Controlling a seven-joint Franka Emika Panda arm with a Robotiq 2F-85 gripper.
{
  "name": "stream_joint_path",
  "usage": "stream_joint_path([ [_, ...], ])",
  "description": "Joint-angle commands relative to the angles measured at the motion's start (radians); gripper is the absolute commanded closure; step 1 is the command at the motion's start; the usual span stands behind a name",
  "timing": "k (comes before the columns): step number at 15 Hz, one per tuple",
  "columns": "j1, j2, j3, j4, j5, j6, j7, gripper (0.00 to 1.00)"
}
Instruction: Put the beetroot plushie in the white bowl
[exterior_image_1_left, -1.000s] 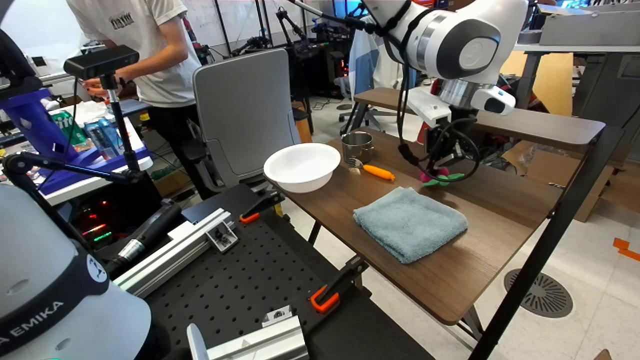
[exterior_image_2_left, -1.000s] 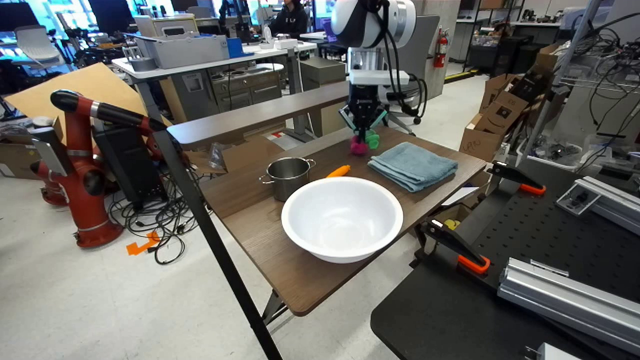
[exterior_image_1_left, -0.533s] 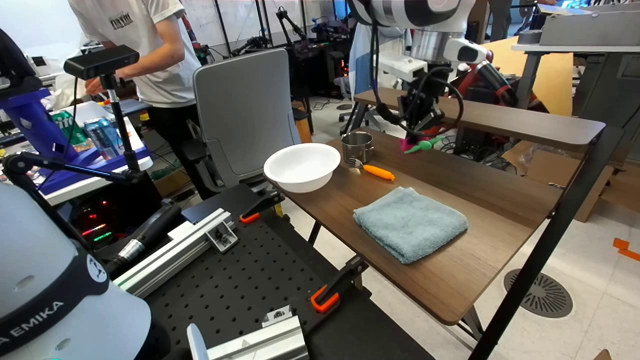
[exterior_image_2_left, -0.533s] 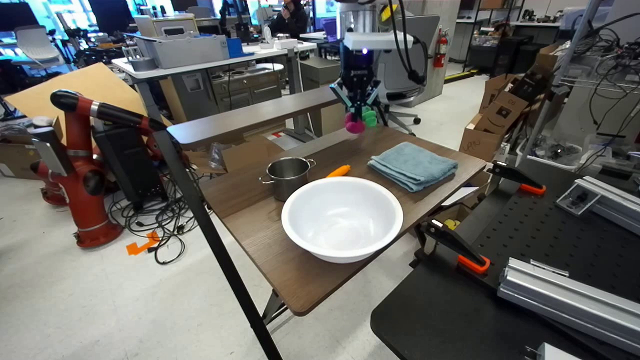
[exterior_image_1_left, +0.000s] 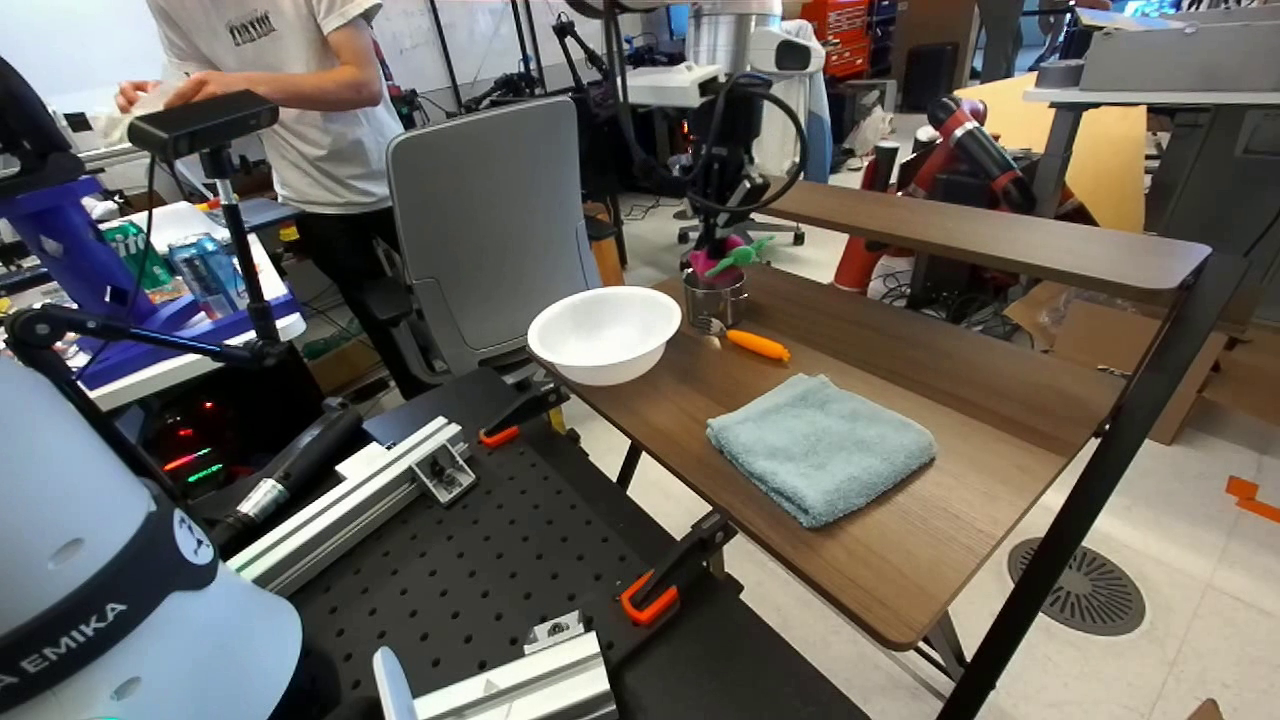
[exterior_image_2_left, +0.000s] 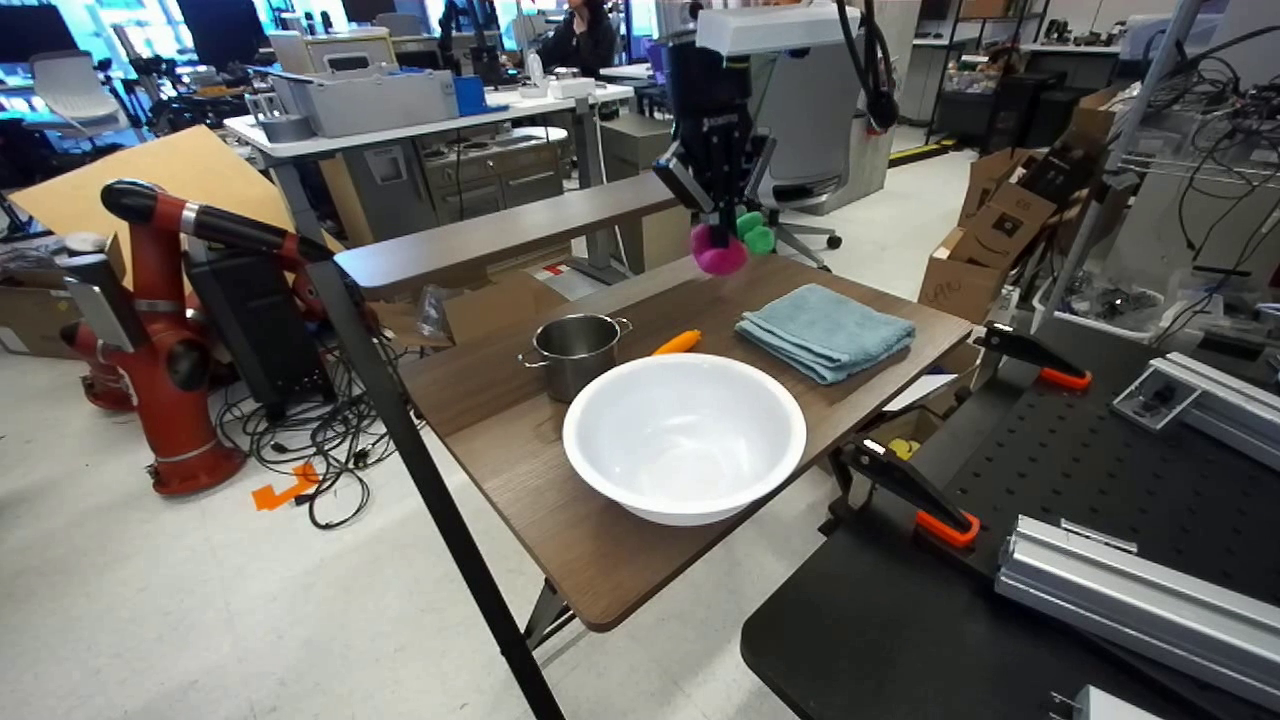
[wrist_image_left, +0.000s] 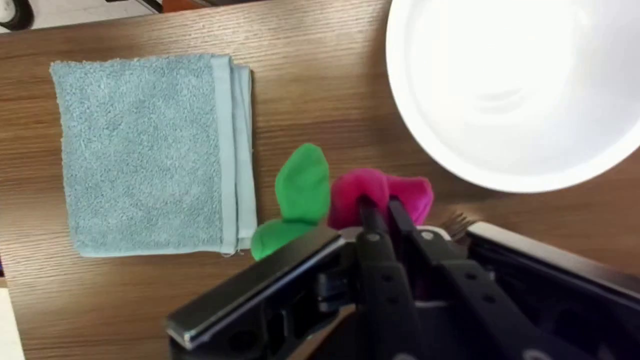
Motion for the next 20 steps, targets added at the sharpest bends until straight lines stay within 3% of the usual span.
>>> stream_joint_path([
  [1,0.031,-0.027,0.020,-0.063,-0.065,0.014,0.014,0.98],
  [20,0.143,0.205,0.070,0.050,-0.124,-0.025,0.008,0.98],
])
